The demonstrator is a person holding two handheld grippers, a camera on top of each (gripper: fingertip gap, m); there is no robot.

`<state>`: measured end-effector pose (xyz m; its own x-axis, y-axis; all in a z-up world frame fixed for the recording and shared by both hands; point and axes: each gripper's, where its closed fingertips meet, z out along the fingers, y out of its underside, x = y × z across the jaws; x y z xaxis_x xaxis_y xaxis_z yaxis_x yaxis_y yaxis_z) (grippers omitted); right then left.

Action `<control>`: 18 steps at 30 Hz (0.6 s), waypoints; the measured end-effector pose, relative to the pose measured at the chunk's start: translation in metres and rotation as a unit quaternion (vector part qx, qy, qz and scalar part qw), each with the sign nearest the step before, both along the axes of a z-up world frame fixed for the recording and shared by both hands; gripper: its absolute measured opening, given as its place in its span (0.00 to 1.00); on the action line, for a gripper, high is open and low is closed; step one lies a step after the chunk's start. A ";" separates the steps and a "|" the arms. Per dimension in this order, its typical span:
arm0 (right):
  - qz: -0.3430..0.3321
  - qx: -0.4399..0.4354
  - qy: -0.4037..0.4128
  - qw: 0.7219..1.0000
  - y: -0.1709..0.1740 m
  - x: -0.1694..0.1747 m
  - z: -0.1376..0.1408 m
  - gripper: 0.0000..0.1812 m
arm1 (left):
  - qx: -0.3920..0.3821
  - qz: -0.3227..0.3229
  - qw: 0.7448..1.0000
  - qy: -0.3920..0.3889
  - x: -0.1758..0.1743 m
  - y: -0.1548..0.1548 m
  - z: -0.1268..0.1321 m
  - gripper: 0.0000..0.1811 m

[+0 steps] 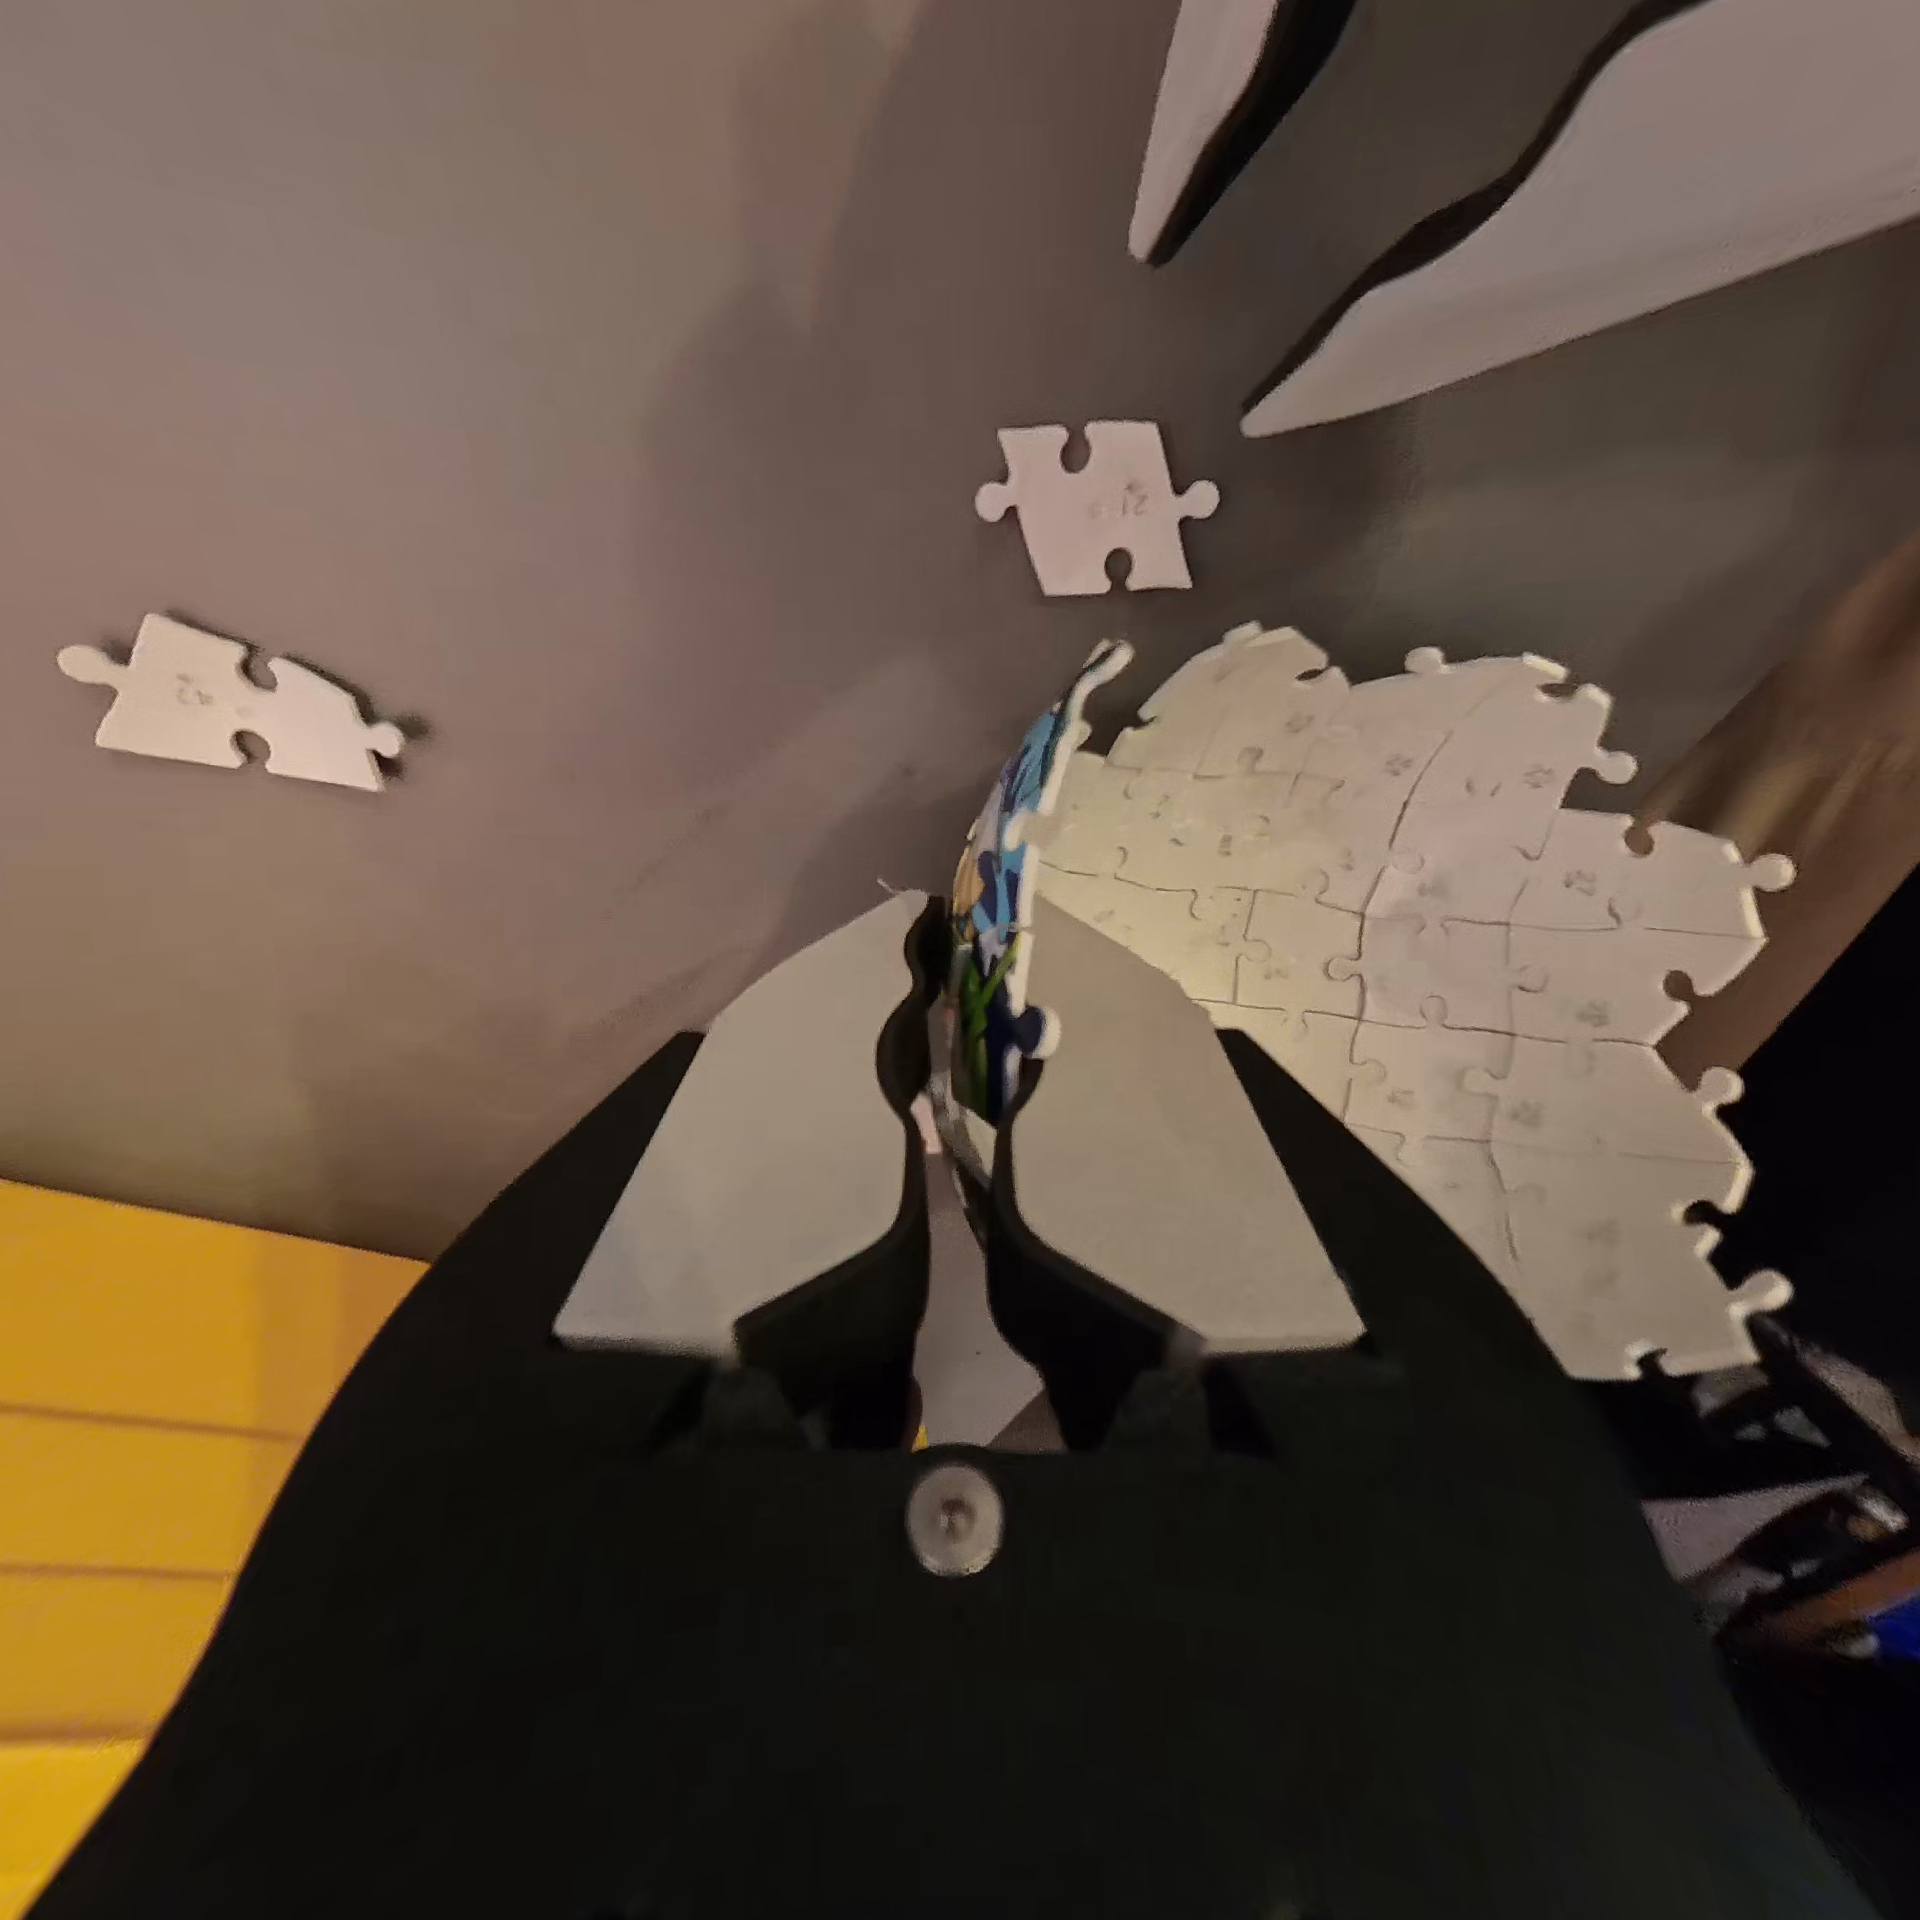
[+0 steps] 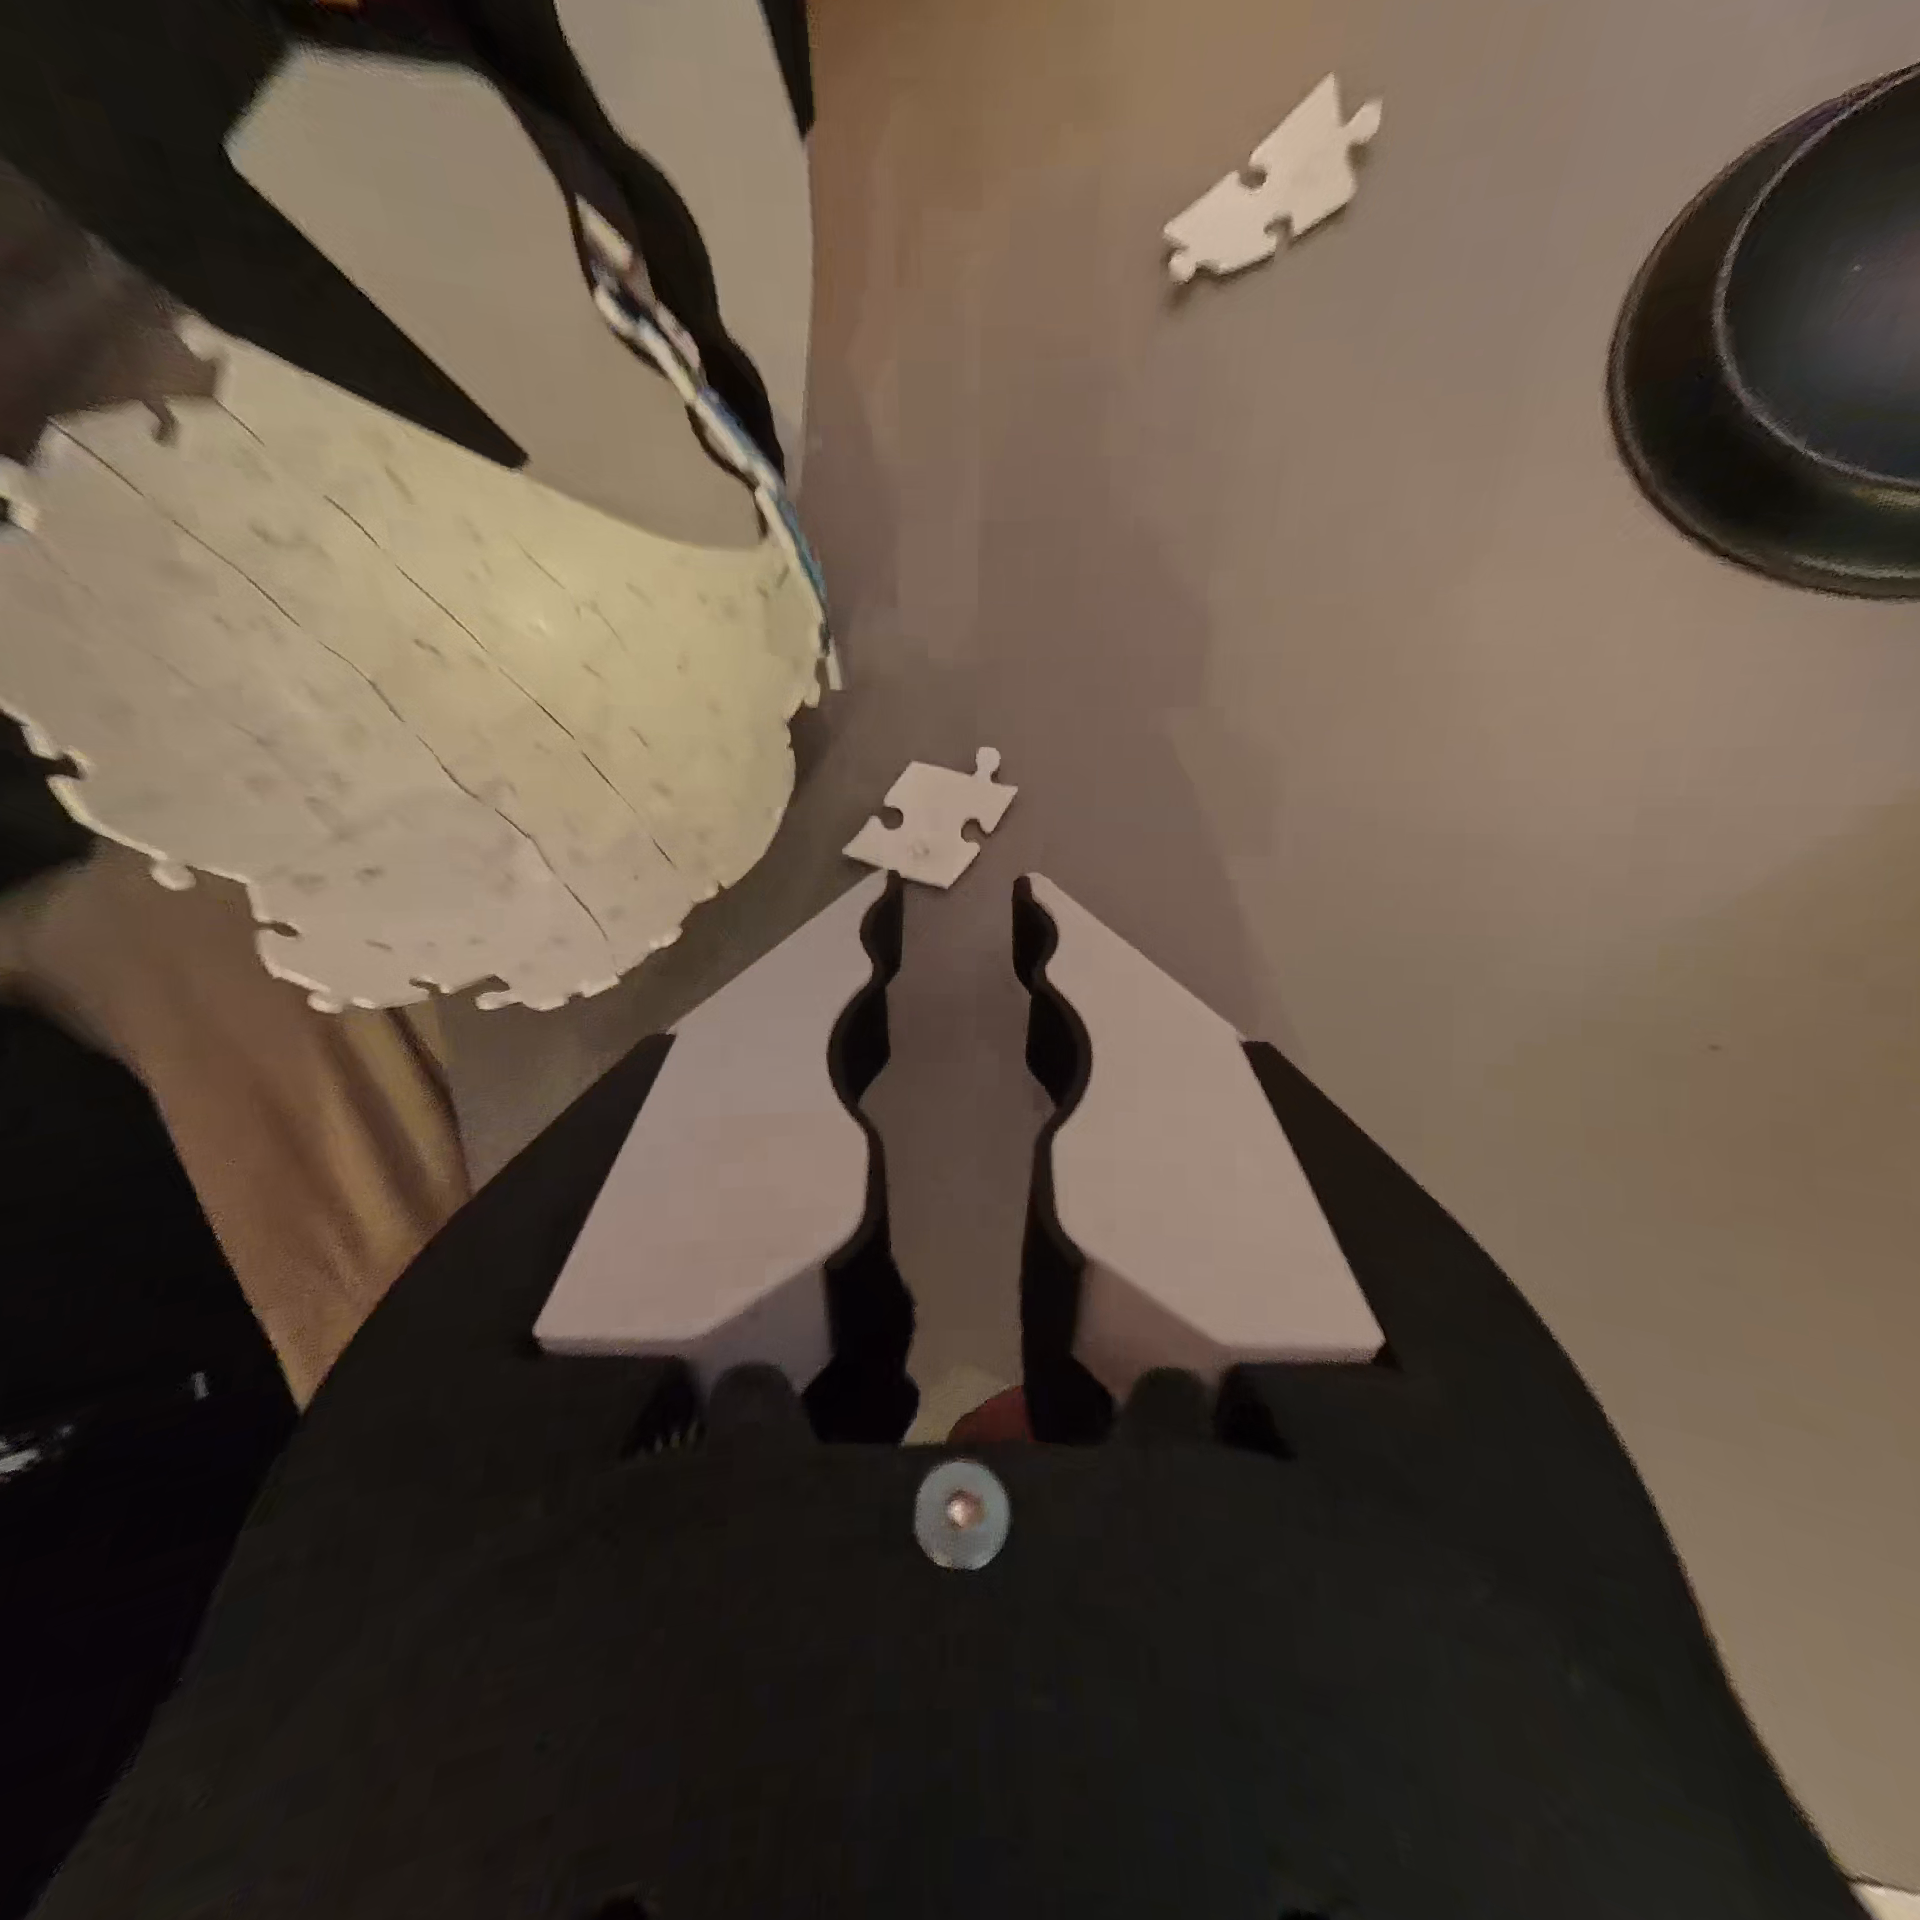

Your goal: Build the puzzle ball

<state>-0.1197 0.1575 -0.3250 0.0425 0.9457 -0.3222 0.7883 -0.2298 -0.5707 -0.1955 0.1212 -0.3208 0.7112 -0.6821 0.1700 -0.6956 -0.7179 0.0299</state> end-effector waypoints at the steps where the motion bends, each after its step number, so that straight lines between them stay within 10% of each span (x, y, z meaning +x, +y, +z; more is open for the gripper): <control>1: 0.005 0.009 -0.010 1.000 -0.002 0.000 -0.006 0.10 | -0.007 -0.006 1.000 0.004 -0.001 0.001 0.000 0.03; 18: 0.018 0.061 -0.013 0.998 -0.004 -0.010 -0.018 0.06 | -0.047 -0.021 0.998 0.036 -0.016 0.002 -0.002 0.03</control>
<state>-0.1294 0.1538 -0.3426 0.0140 0.9790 -0.2033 0.8097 -0.1304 -0.5722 -0.2111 0.1236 -0.3232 0.6944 -0.6955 0.1846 -0.7192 -0.6790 0.1474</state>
